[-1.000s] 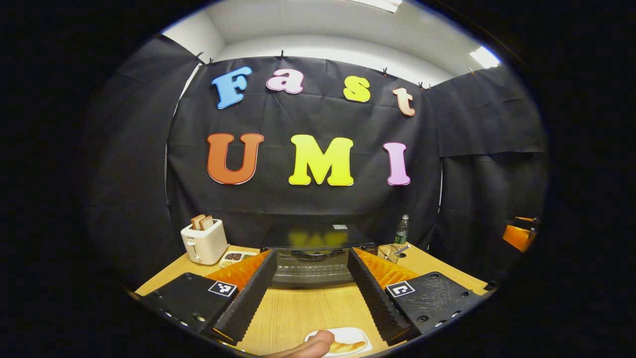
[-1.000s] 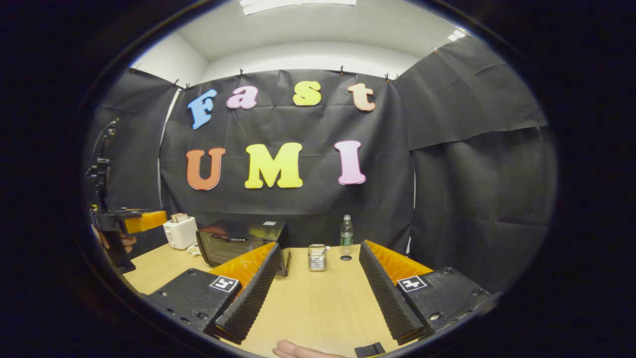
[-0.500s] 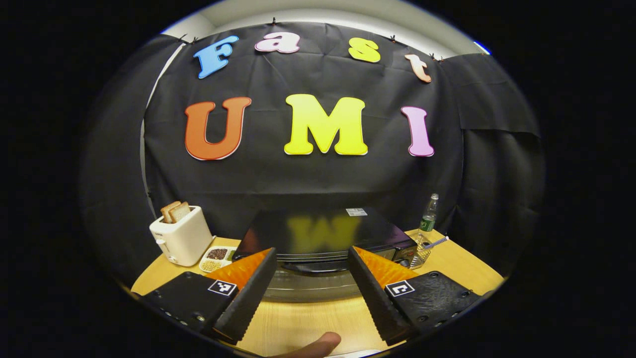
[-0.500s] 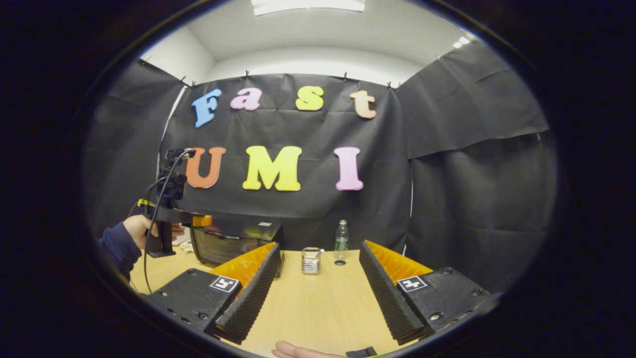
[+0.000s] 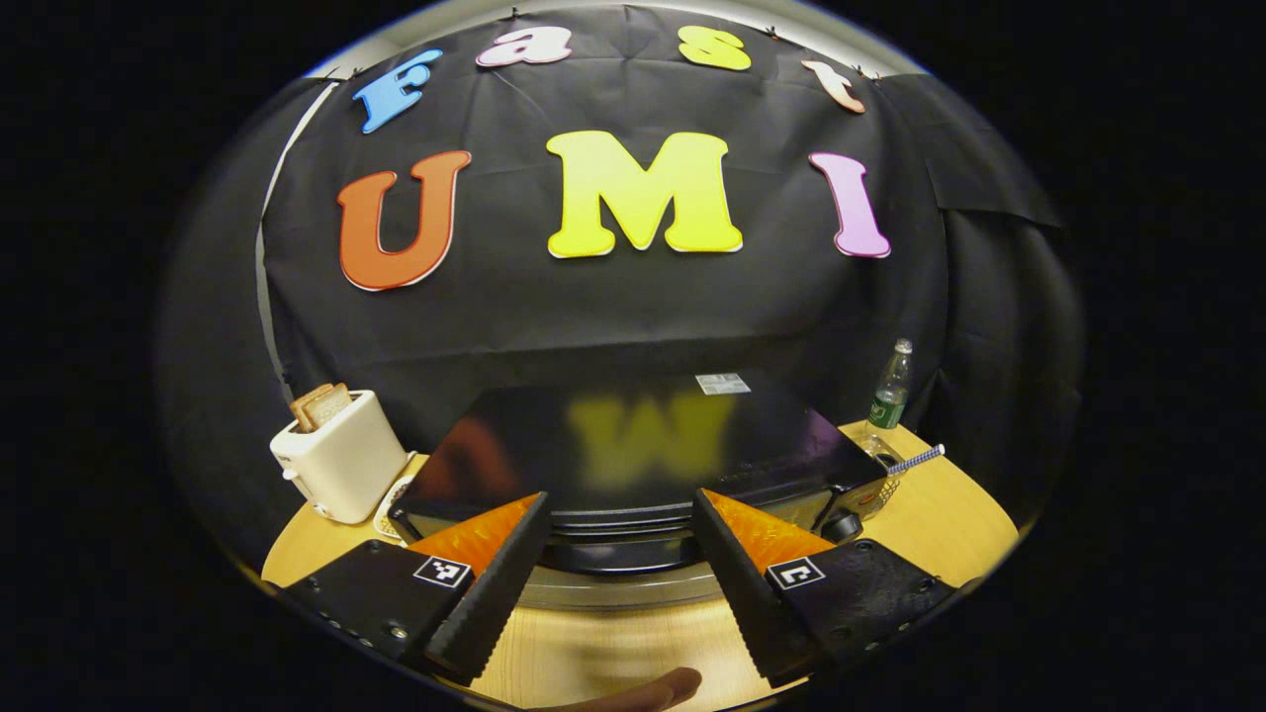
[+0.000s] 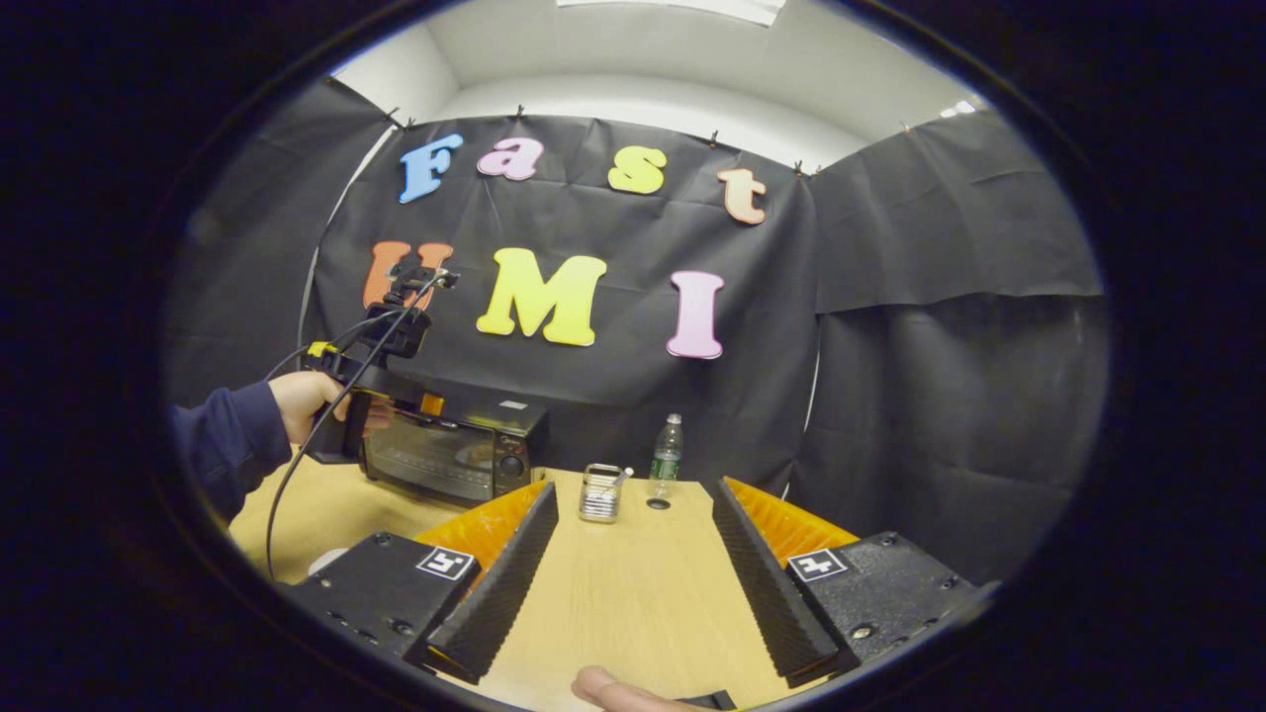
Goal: Open the electric oven with the left hand, put the food in, and close the electric oven.
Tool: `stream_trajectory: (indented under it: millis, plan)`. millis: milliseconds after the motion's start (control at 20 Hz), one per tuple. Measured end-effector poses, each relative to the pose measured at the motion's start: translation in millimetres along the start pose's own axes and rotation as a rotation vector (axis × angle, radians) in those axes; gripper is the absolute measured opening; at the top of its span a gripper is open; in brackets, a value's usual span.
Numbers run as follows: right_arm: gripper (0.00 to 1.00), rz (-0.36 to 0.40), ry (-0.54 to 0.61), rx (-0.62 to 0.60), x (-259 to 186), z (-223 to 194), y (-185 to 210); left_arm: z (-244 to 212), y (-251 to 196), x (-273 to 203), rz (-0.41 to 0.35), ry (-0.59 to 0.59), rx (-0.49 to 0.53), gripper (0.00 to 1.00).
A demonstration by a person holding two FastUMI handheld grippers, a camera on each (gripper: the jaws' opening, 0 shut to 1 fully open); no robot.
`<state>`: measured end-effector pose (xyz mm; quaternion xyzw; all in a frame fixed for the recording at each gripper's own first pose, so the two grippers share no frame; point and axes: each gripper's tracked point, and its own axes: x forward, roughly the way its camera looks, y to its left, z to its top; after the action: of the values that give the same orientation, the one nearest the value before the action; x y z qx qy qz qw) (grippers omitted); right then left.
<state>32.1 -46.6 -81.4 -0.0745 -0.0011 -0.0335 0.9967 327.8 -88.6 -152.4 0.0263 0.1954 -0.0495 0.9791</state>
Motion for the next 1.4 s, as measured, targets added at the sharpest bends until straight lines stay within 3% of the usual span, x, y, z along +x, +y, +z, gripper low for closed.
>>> stream_trajectory:
  millis: [50,300,600,850,1100,1400]
  plan:
    - [1.00,-0.004,-0.002,0.006,-1.0,-0.1,-1.0,6.7,2.2,-7.5,0.002,-0.049,0.000,0.94]
    - [1.00,-0.001,-0.014,0.038,-10.8,7.0,-1.9,-2.0,-2.4,-15.6,-0.002,0.002,-0.031,0.98]
    - [0.98,0.068,-0.096,0.130,-46.5,50.0,4.5,-23.5,-7.6,-49.1,0.007,0.003,0.013,0.96]
    - [0.98,0.047,-0.167,0.154,-81.1,72.9,-5.4,-64.7,-14.3,-83.8,0.018,0.030,0.046,0.96]
    - [0.98,0.051,-0.171,0.178,-105.8,80.1,-5.6,-112.8,-21.3,-103.6,-0.020,0.123,-0.039,0.93]
    - [0.99,0.038,-0.185,0.177,-123.2,84.9,-9.0,-164.9,-27.3,-112.8,-0.025,0.238,0.025,0.93]
